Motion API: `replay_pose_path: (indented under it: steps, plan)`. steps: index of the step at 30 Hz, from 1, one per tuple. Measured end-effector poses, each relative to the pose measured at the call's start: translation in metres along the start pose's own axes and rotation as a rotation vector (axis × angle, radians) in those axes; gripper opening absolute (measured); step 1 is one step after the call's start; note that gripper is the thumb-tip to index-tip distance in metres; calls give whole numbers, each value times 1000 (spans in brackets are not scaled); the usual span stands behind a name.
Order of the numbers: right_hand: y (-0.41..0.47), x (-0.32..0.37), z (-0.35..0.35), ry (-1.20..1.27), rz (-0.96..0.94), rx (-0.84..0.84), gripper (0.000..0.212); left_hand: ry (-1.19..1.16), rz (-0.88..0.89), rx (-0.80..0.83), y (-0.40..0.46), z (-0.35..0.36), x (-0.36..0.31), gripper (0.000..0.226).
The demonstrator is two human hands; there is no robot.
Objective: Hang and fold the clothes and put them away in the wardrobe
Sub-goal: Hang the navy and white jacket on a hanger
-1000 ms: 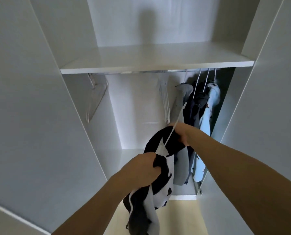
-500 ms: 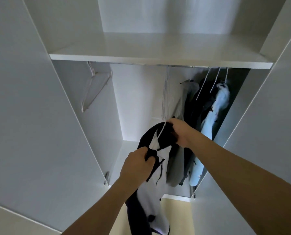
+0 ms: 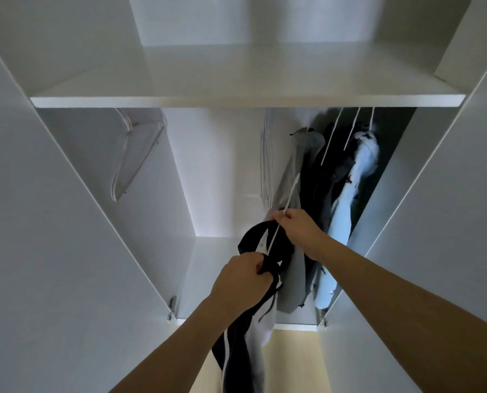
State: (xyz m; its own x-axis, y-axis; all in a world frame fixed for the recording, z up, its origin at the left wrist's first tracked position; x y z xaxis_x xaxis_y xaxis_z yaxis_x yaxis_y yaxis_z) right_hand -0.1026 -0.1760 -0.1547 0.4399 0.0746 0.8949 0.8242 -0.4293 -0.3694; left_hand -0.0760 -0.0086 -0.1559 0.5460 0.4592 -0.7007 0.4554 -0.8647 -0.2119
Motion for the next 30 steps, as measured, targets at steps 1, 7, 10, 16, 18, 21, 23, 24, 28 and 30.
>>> replay_pose_path:
  steps: [1, 7, 10, 16, 18, 21, 23, 24, 28, 30]
  plan:
    - [-1, 4, -1, -34, -11, -7, 29, -1, 28, -21, 1, -4, -2, 32]
    - [2, 25, -12, -23, -37, 19, 31, -37, 131, -98, 17, -30, -11, 36]
    - [0, 25, -8, 2, -12, 46, 30, 11, 58, 73, 29, -33, -4, 33]
    - [3, 17, 4, 274, -3, -28, 27, -43, 2, 277, 34, -41, 15, 29]
    - [4, 15, 6, 279, 19, -92, 28, -82, -8, 398, 38, -49, 16, 25]
    - [3, 15, 5, 146, 18, -138, 30, -99, -35, 431, 51, -71, 16, 22]
    - [1, 17, 4, 99, -7, -136, 32, -65, -76, 412, 64, -87, 17, 20]
    - [0, 19, 3, 87, -13, -148, 33, -54, -88, 406, 71, -94, 17, 18]
    - [-7, 31, 2, 29, -2, -181, 32, -90, -114, 344, 93, -116, 14, 14]
    - [-11, 37, 2, 22, 7, -197, 31, -90, -117, 310, 101, -125, 14, 13]
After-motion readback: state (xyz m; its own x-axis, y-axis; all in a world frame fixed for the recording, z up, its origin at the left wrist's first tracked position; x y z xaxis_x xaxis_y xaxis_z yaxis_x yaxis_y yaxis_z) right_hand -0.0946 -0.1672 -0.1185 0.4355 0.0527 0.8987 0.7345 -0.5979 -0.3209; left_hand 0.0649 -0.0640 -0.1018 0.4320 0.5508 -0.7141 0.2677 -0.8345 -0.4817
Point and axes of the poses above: each hand's wrist, its own y-axis towards the middle knuckle, its own z-axis out of the palm, x = y × z, the point moved 2 cm from there along y, towards the middle knuckle, and after that the axes turned 14 degrees about x, right-handed, at the moved point
